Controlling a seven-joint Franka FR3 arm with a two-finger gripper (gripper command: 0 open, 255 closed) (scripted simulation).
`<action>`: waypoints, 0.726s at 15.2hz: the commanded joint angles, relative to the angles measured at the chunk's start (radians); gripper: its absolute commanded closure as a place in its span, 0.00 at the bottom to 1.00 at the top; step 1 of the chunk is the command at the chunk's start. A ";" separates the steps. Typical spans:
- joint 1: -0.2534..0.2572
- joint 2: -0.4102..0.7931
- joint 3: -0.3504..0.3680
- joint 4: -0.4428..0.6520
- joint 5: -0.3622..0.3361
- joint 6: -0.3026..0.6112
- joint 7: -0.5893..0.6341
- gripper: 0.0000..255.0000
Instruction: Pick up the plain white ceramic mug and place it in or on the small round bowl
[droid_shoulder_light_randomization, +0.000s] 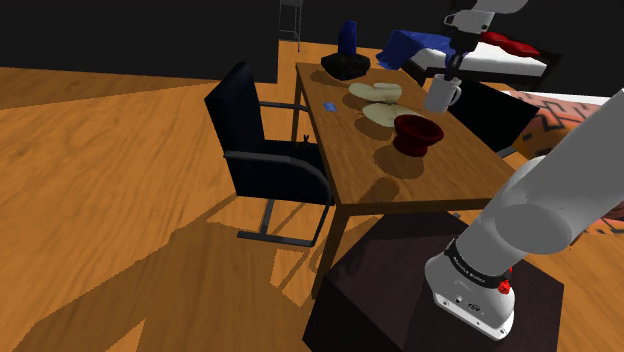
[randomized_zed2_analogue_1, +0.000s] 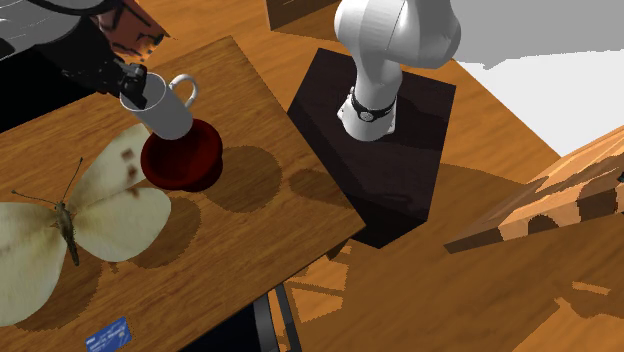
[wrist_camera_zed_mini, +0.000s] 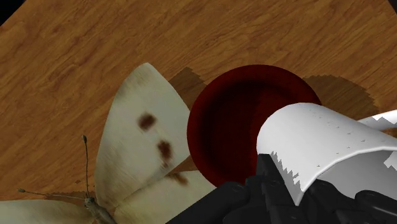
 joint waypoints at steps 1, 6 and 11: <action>-0.001 0.014 -0.005 -0.013 0.009 0.025 -0.008 1.00; -0.002 0.034 -0.013 -0.066 0.020 0.092 -0.016 1.00; -0.004 0.061 -0.020 -0.113 0.038 0.159 -0.028 1.00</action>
